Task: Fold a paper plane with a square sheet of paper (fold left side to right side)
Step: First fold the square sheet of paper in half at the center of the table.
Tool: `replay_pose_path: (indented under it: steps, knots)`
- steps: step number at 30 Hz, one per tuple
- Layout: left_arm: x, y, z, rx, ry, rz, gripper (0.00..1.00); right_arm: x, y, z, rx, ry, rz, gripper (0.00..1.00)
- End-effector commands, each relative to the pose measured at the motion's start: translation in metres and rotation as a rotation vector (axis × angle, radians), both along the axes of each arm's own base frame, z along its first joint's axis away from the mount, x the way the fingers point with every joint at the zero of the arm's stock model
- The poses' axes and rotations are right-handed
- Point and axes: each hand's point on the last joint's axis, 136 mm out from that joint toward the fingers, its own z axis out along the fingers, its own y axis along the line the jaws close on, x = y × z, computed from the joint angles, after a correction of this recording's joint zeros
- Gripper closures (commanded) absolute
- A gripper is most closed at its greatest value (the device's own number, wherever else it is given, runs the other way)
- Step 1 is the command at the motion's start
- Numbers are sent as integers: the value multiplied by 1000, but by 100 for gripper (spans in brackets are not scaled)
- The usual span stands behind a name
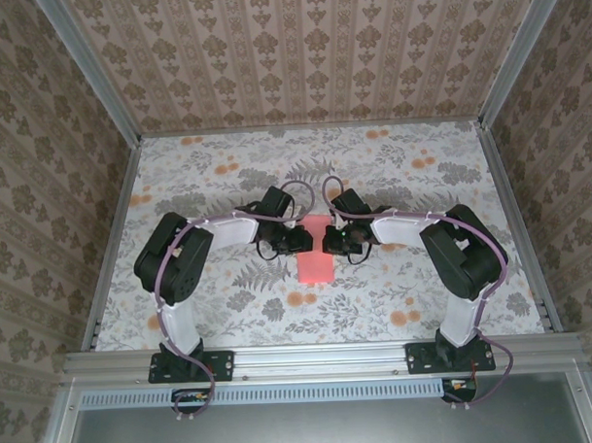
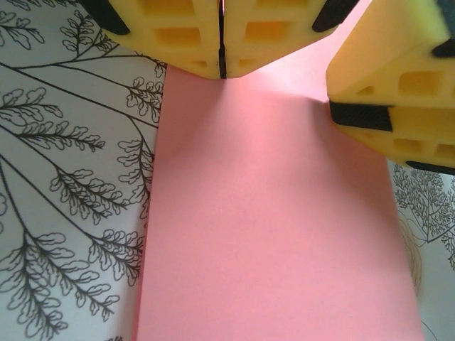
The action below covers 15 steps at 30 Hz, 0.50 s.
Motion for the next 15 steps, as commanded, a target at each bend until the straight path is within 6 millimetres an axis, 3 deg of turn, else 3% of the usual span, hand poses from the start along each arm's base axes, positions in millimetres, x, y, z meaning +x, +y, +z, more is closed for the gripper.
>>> replay_pose_path:
  steps: [1,11,15]
  knots:
    - [-2,19,-20,66,19,11,80,-31,-31,-39,-170,128,1,93]
    - [-2,53,-16,98,11,61,82,-33,-33,-40,-181,134,3,93]
    - [2,48,4,32,-34,58,83,-33,-32,-40,-177,133,4,93]
